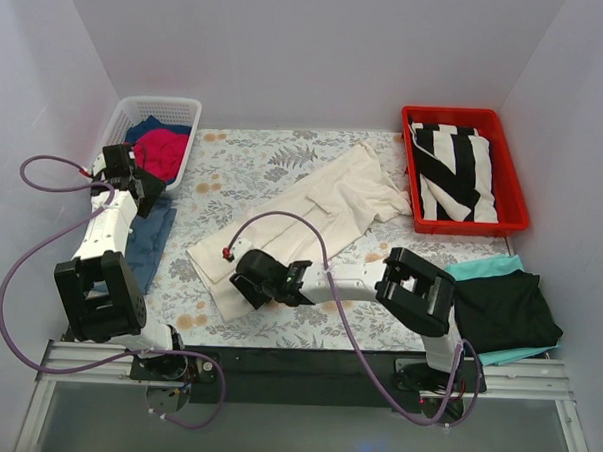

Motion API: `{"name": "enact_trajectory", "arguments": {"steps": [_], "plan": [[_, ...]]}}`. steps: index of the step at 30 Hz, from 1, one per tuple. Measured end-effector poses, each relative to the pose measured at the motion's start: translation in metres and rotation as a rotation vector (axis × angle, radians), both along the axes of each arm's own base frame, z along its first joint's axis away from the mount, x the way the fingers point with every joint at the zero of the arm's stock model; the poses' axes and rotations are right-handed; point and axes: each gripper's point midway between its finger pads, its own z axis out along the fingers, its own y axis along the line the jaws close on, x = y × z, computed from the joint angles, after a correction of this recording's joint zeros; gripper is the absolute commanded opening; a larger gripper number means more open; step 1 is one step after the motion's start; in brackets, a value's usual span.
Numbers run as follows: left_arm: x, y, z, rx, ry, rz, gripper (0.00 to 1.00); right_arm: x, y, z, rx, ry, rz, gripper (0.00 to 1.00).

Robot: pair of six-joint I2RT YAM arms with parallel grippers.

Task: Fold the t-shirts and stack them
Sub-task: Fold the tshirt

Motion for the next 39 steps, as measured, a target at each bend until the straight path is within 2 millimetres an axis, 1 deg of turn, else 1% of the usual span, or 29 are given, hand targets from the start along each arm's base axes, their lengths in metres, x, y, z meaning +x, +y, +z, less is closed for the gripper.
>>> {"name": "enact_trajectory", "arguments": {"steps": [4,7,9,10,12,14,16,18,19,21,23,26,27,28,30,32,35,39], "plan": [[0.003,-0.005,0.000,-0.014,-0.009,-0.031,0.49,-0.033,-0.015,0.002,-0.026,-0.003,-0.002,0.58],[0.009,-0.014,0.002,-0.036,-0.030,-0.074,0.49,-0.051,-0.032,0.005,-0.064,-0.014,-0.031,0.60],[0.015,-0.021,0.002,-0.039,-0.039,-0.104,0.49,-0.058,-0.046,0.009,-0.087,-0.024,-0.063,0.61],[0.018,-0.024,0.003,-0.037,-0.042,-0.117,0.49,-0.059,-0.054,0.015,-0.091,-0.036,-0.087,0.61],[0.030,-0.045,0.008,-0.033,-0.057,-0.185,0.49,-0.056,-0.069,0.034,-0.071,-0.065,-0.148,0.62],[0.044,-0.073,0.015,-0.020,-0.077,-0.266,0.49,-0.046,-0.081,0.067,-0.005,-0.109,-0.227,0.63],[0.063,-0.110,0.025,-0.009,-0.112,-0.365,0.49,-0.034,-0.092,0.106,0.085,-0.157,-0.309,0.63],[0.077,-0.150,0.029,-0.009,-0.136,-0.467,0.49,-0.023,-0.109,0.141,0.166,-0.192,-0.400,0.63],[0.083,-0.172,0.029,-0.010,-0.145,-0.518,0.49,-0.018,-0.119,0.154,0.195,-0.206,-0.446,0.62],[0.092,-0.212,0.025,-0.010,-0.150,-0.610,0.49,-0.008,-0.142,0.169,0.218,-0.224,-0.533,0.62],[0.097,-0.248,0.016,-0.002,-0.146,-0.691,0.49,0.003,-0.165,0.173,0.226,-0.233,-0.613,0.63],[0.102,-0.305,-0.004,0.047,-0.134,-0.809,0.49,0.014,-0.207,0.163,0.197,-0.231,-0.718,0.62],[0.104,-0.325,-0.012,0.069,-0.135,-0.847,0.49,0.017,-0.218,0.160,0.190,-0.228,-0.744,0.62],[0.106,-0.345,-0.019,0.091,-0.134,-0.882,0.49,0.018,-0.233,0.156,0.179,-0.225,-0.776,0.62],[0.108,-0.379,-0.033,0.123,-0.134,-0.943,0.49,0.023,-0.251,0.154,0.172,-0.224,-0.825,0.62],[0.111,-0.413,-0.044,0.144,-0.151,-1.005,0.49,0.027,-0.265,0.155,0.176,-0.223,-0.862,0.62],[0.115,-0.443,-0.058,0.185,-0.163,-1.063,0.50,0.032,-0.278,0.153,0.178,-0.222,-0.906,0.62],[0.130,-0.462,-0.072,0.241,-0.183,-1.092,0.50,0.037,-0.290,0.143,0.146,-0.216,-0.944,0.62]]}}
